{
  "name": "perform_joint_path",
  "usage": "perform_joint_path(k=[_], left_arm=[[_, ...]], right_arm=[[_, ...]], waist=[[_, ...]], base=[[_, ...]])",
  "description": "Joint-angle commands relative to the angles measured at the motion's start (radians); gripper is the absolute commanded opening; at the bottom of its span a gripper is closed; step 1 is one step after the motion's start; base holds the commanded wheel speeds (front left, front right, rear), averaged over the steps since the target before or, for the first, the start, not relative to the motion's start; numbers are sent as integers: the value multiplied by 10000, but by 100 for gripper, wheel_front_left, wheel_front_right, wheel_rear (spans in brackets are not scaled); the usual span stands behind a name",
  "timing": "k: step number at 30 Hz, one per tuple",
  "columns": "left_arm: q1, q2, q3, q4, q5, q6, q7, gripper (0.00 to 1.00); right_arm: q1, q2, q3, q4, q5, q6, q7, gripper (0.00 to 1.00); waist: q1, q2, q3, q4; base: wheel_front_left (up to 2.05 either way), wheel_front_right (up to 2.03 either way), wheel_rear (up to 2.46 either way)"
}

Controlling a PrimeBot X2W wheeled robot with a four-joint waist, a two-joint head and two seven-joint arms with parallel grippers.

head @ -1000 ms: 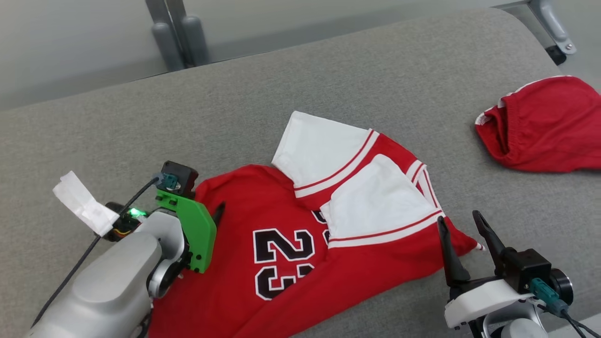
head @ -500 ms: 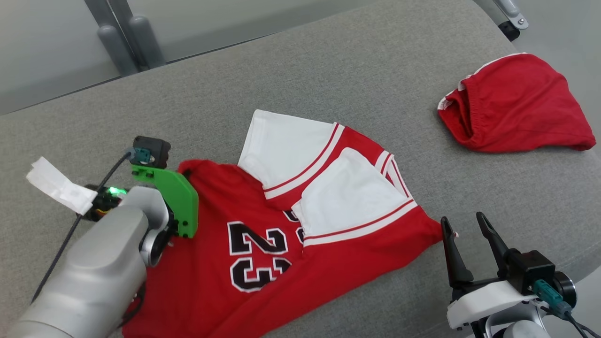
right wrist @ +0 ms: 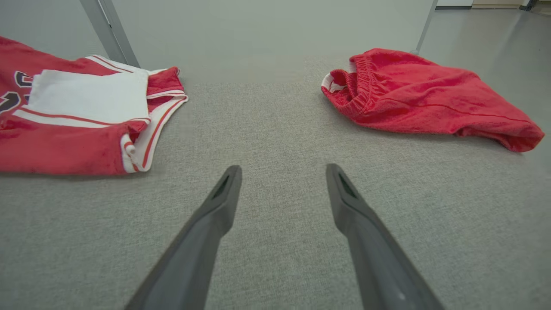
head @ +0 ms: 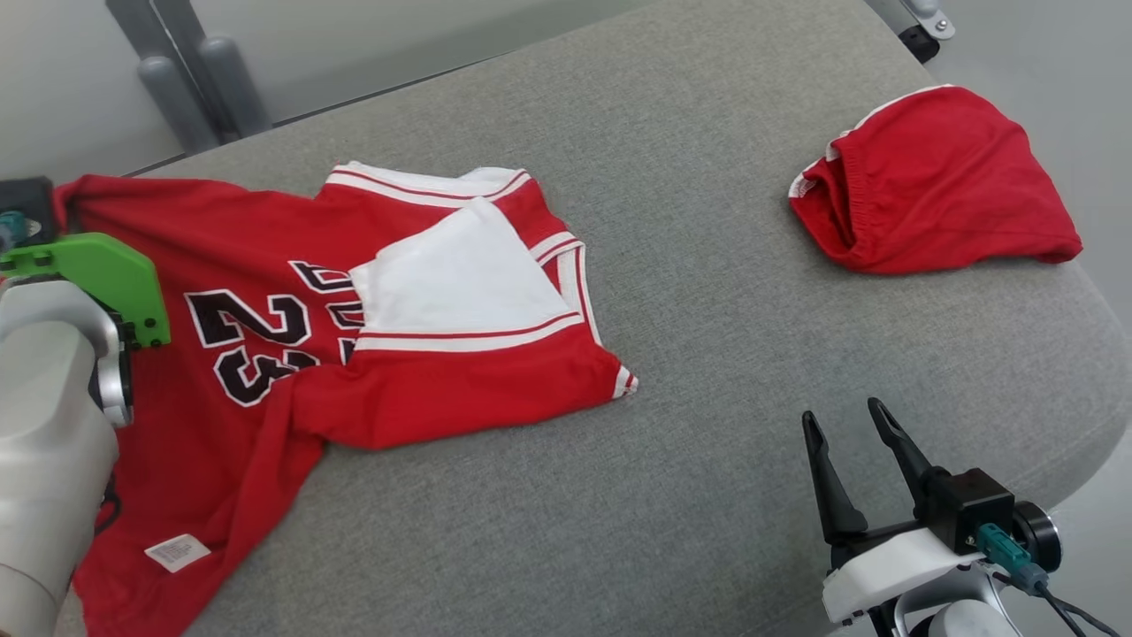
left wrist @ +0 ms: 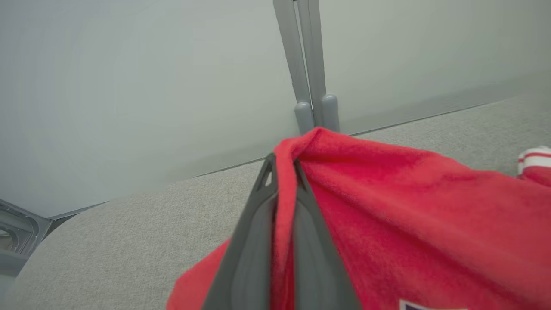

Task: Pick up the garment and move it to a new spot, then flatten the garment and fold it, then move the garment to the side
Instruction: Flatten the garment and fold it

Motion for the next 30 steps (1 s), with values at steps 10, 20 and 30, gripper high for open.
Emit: perform_joint_path(k=[10, 20, 30], left_arm=[[111, -136, 471, 44, -323, -238, -647, 100], [571, -1975, -88, -1714, -602, -1510, 305, 100], [1150, -2030, -463, -1621, -967, -1929, 1783, 100]], right_arm=[[349, -1, -365, -84, 289, -3, -27, 100], [-31, -7, -205, -89, 221, -3, -27, 100], [106, -5, -273, -37, 451, -3, -27, 100]], waist=[[-1, 0, 1, 180], [-1, 0, 237, 517], [-1, 0, 316, -53]], base=[[0, 0, 0], [0, 0, 0], [0, 0, 0]])
